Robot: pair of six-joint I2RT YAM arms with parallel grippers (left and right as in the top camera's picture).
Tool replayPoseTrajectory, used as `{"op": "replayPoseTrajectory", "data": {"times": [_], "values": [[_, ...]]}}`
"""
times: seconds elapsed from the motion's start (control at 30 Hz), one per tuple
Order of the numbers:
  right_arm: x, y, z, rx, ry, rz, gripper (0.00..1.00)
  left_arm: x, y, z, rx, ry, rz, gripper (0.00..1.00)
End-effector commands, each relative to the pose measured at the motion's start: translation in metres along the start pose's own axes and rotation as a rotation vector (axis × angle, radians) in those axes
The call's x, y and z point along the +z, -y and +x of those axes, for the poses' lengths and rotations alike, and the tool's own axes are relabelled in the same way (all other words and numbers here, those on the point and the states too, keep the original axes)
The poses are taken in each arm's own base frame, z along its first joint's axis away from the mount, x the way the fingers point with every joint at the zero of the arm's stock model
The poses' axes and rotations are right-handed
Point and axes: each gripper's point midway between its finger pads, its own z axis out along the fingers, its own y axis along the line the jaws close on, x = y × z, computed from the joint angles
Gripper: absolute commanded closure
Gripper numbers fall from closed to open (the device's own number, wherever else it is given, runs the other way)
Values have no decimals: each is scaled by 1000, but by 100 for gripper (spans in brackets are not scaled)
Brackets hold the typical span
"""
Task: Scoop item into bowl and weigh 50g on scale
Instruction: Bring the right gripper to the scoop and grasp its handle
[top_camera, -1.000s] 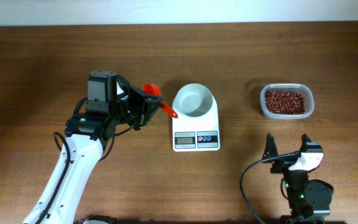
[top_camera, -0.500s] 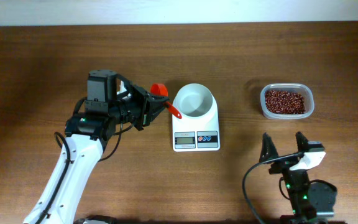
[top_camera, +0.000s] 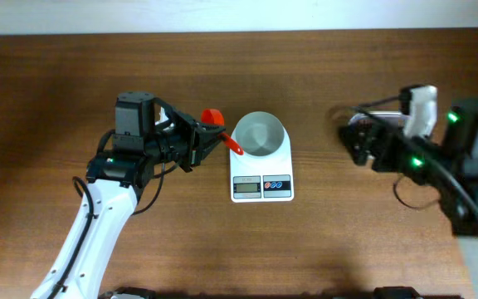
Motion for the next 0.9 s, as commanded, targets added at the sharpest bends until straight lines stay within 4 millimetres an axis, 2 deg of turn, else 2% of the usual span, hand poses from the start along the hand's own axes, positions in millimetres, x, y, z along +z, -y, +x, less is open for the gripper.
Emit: {"op": "replayPoseTrajectory", "data": {"times": [0.0, 0.1, 0.23, 0.27, 0.33, 0.4, 0.43, 0.53, 0.67, 0.73, 0.77, 0.87], "values": [[38, -32, 24, -22, -173, -144, 23, -2, 3, 3, -14, 2, 8, 100], [83, -64, 49, -101, -292, -226, 18, 2, 2, 8, -59, -3, 0, 100], [122, -86, 58, -169, -288, -209, 18, 4, 1, 13, -93, -15, -7, 100], [136, -96, 59, -206, -262, -206, 18, 5, 1, 14, -106, -18, -8, 100], [150, -114, 66, -247, -259, -250, 21, 5, 1, 14, -114, -18, -8, 100], [162, -121, 74, -244, -269, -252, 24, 5, 1, 14, -130, -18, -8, 100], [170, -116, 74, -203, -262, -201, 24, 5, 1, 14, -137, -18, -8, 100], [183, -115, 69, -168, -220, -157, 26, 5, 1, 14, -155, -18, -8, 100], [187, -112, 58, -153, -160, -116, 50, 5, 1, 14, -157, -18, -7, 100], [187, -110, 57, -141, -157, -107, 69, 5, 1, 14, -157, -18, -7, 100], [187, -110, 58, -129, -159, -106, 72, 5, 1, 14, -158, -18, -7, 100], [187, -111, 58, -128, -158, -107, 72, 5, 2, 14, -163, -18, -7, 100]]}}
